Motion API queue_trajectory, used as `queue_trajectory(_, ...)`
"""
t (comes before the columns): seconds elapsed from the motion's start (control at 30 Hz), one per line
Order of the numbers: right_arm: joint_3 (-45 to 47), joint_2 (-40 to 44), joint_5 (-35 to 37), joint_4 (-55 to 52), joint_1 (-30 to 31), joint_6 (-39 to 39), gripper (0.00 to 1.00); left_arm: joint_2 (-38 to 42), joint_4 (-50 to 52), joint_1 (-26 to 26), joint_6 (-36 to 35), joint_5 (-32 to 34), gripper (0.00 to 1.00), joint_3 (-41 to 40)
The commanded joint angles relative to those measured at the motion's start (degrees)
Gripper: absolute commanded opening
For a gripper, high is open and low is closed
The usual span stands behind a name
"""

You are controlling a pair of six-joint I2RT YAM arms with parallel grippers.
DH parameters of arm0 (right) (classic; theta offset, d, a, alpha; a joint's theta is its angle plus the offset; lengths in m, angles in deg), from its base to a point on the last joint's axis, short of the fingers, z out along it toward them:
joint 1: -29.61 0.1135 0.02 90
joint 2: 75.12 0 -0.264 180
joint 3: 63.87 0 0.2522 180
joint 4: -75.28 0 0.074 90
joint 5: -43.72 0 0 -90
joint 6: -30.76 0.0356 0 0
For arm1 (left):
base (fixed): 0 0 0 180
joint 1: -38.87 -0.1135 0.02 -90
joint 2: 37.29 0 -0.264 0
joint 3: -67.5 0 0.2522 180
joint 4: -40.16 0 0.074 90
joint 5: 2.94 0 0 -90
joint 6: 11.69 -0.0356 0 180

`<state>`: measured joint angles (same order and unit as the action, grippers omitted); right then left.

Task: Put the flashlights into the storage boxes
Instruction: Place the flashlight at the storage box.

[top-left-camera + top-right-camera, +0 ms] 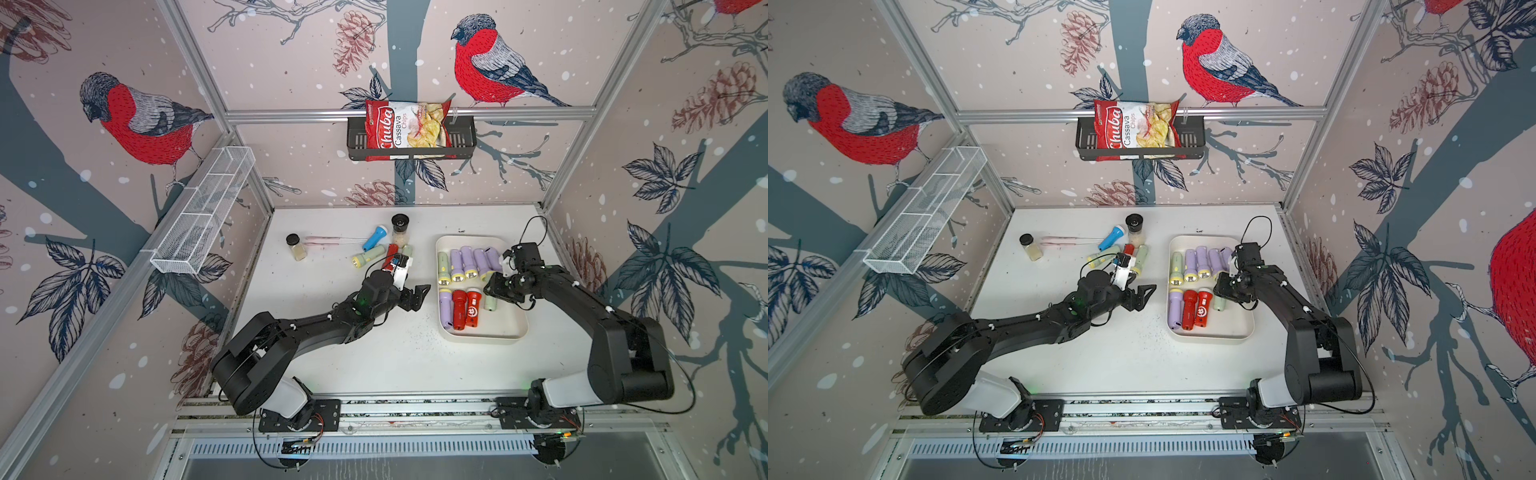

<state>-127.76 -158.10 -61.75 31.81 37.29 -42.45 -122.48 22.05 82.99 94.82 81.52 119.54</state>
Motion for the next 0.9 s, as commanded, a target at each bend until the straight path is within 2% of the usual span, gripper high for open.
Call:
queue_trajectory(0.0, 0.69, -1.31, -1.34, -1.84, -0.21, -0.36, 0.38, -0.37, -0.53, 0.05, -0.53, 0.53, 0.86, 0.41)
queue_trajectory(0.3, 2.70, -3.50, -4.24, -2.22, -0.07, -0.45, 0.44, -0.59, -0.55, 0.10, -0.42, 0.39, 0.86, 0.78)
queue_trajectory(0.53, 3.24, -2.67, -5.29, -2.70, 0.07, -0.62, 0.55, -0.86, -0.71, 0.09, 0.07, 0.16, 0.86, 0.89)
queue_trajectory(0.87, 1.72, 0.71, -3.55, -4.95, 0.45, -0.36, 0.59, 0.09, 0.23, 0.12, 0.42, 0.66, 0.85, 0.72)
